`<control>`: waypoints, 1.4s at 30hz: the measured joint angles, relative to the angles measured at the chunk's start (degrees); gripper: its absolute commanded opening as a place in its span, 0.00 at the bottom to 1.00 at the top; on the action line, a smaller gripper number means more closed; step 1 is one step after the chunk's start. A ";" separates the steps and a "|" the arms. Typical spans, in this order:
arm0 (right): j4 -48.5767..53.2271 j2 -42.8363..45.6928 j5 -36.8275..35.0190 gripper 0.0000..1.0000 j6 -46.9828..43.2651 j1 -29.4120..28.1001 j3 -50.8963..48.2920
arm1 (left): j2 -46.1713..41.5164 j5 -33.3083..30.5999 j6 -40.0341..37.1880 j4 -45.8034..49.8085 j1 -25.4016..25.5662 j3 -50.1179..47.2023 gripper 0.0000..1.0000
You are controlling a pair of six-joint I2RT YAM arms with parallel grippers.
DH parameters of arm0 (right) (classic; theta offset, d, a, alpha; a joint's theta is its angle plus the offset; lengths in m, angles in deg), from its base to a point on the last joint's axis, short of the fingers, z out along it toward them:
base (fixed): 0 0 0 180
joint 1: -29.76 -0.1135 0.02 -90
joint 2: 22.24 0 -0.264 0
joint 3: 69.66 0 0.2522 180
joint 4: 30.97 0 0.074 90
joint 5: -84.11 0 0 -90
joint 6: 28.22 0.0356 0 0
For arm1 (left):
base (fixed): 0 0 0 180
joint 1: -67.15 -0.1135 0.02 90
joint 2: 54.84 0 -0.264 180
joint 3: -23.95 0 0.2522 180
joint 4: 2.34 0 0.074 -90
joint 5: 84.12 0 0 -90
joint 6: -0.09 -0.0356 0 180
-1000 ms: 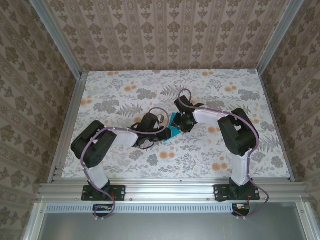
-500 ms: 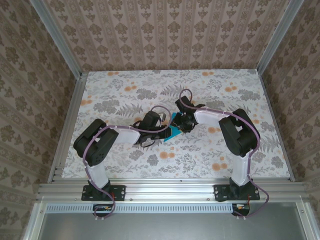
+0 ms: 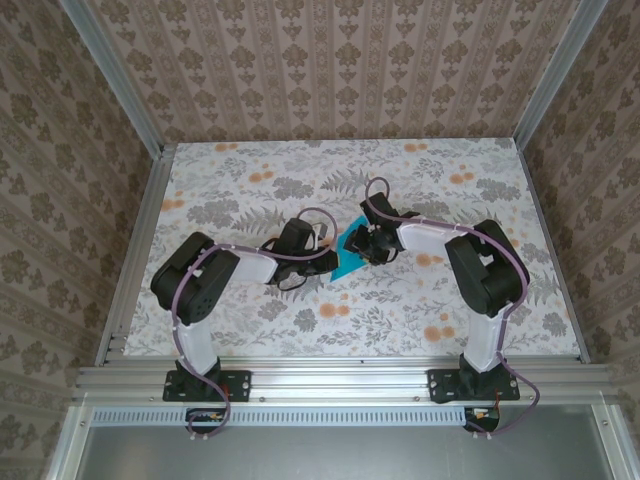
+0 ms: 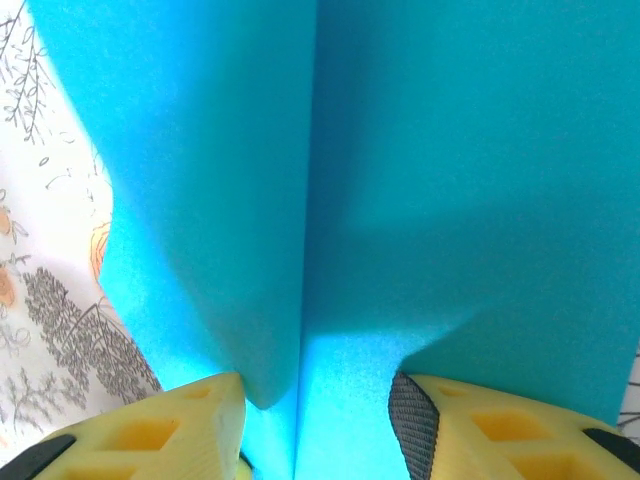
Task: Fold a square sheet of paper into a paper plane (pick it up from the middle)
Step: Fourth fold the wing at the center of the table.
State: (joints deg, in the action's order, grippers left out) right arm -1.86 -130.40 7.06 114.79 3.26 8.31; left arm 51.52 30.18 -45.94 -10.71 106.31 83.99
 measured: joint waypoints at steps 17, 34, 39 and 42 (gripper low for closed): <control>2.34 4.39 5.31 0.53 -11.80 2.05 -2.25 | 0.20 4.94 1.46 -2.43 -0.26 0.00 0.03; -1.99 3.04 8.11 0.49 -12.37 4.02 -4.44 | 2.27 6.86 -0.28 -2.38 -0.20 3.67 0.25; -2.69 2.89 8.55 0.49 -12.33 4.48 -4.79 | 3.96 7.04 -1.66 -1.75 0.07 4.96 0.26; -3.37 2.89 8.63 0.48 -12.24 4.63 -5.20 | 4.63 7.06 -2.51 -0.96 0.24 5.92 0.24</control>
State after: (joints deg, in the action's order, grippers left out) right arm -5.22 -127.52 15.70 102.55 7.90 3.11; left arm 56.16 37.24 -48.46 -11.67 106.55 89.92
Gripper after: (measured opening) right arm 0.486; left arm 0.251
